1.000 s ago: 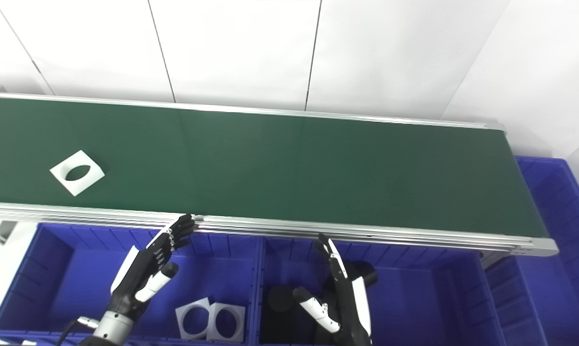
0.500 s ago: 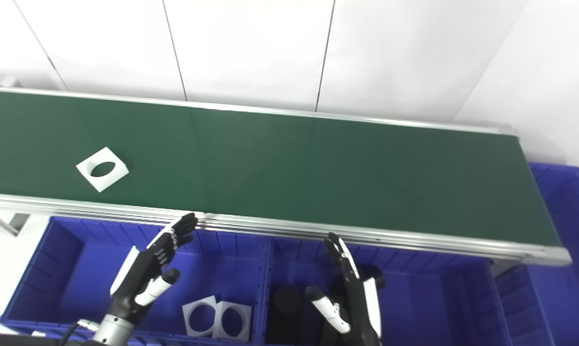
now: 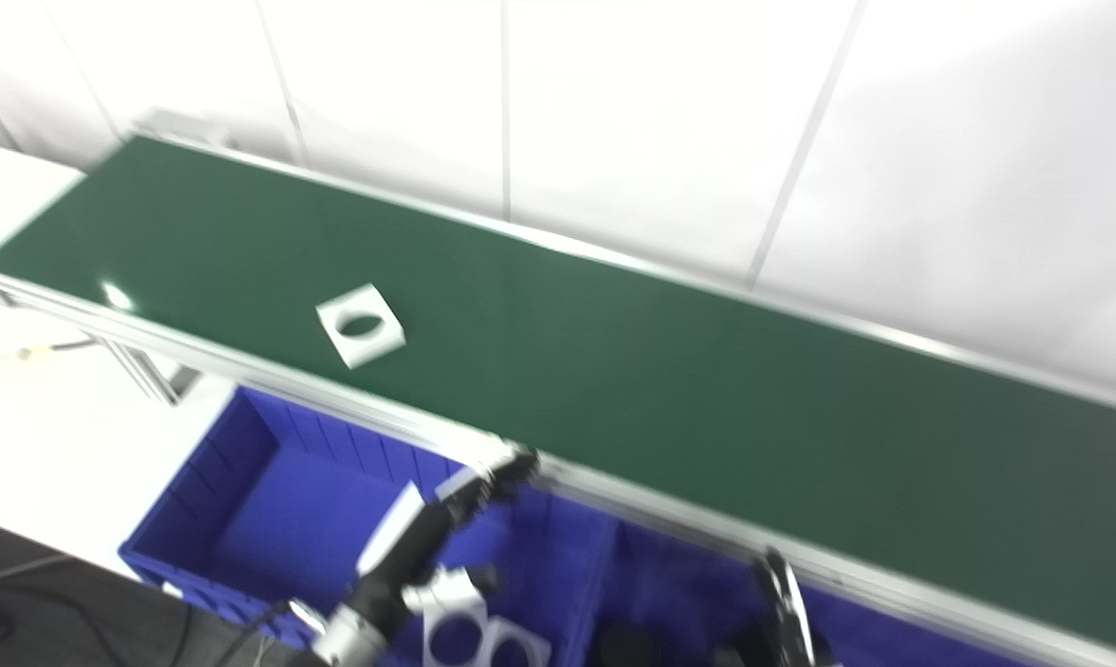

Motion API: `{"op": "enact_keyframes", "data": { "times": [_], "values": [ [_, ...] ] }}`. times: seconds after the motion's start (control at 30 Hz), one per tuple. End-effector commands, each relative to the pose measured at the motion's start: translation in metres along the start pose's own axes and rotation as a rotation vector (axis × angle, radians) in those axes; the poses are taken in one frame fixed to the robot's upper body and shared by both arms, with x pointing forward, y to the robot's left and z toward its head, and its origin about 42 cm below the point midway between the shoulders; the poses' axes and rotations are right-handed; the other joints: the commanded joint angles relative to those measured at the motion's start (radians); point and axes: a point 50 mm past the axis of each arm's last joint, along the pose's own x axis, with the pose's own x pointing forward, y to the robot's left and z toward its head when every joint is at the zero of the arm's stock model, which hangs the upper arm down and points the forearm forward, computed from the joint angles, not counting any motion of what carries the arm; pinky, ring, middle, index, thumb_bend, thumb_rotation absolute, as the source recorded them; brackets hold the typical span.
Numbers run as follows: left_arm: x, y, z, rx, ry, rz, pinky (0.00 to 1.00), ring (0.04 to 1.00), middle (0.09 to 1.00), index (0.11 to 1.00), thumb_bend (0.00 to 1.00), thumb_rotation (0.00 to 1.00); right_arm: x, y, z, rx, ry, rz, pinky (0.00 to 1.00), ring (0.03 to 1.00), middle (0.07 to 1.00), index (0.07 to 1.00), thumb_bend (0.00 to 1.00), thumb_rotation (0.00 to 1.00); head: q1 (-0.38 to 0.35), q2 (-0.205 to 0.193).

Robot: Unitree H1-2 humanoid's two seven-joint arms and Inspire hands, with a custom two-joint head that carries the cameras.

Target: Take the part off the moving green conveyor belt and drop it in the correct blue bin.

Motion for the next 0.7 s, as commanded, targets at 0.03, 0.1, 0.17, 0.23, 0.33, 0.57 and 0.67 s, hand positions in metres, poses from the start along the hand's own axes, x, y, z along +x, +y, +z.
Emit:
{"op": "enact_keyframes", "data": {
  "times": [0.03,0.1,0.17,0.23,0.33,0.57,0.67],
  "values": [
    [0.008,0.004,0.004,0.040,-0.060,0.024,0.87,0.886,0.886,0.870,0.77,0.79,0.003,-0.002,0.005,0.017,-0.060,-0.002,0.98,0.941,0.902,0.950,0.75,0.92,-0.002,-0.011],
    [0.008,0.004,0.003,0.049,-0.064,0.028,0.86,0.884,0.883,0.869,0.76,0.78,0.004,-0.003,0.003,0.014,-0.052,0.000,0.97,0.936,0.902,0.950,0.74,0.92,-0.008,-0.032],
    [0.009,0.003,0.001,0.056,-0.066,0.035,0.86,0.877,0.878,0.860,0.76,0.77,0.004,-0.002,0.000,0.014,-0.042,0.000,0.95,0.922,0.897,0.949,0.74,0.91,-0.013,-0.047],
    [0.009,0.003,0.001,0.056,-0.069,0.036,0.85,0.877,0.877,0.857,0.77,0.76,0.003,-0.002,-0.001,0.015,-0.037,-0.004,0.95,0.919,0.892,0.944,0.74,0.90,-0.016,-0.052],
    [0.010,0.005,0.005,0.045,-0.086,0.041,0.85,0.873,0.874,0.855,0.78,0.74,0.002,0.000,-0.002,0.020,-0.029,-0.006,0.97,0.921,0.890,0.943,0.72,0.88,-0.029,-0.066],
    [0.013,0.006,0.023,0.071,-0.180,0.100,0.80,0.835,0.848,0.841,0.75,0.79,-0.002,0.002,-0.001,0.033,-0.026,0.000,0.97,0.913,0.889,0.936,0.68,0.85,-0.044,-0.065],
    [0.016,0.011,0.029,0.064,-0.203,0.100,0.80,0.835,0.848,0.841,0.75,0.79,-0.003,0.003,-0.001,0.027,-0.026,-0.006,0.97,0.912,0.889,0.936,0.68,0.85,-0.052,-0.064]
  ]
}}
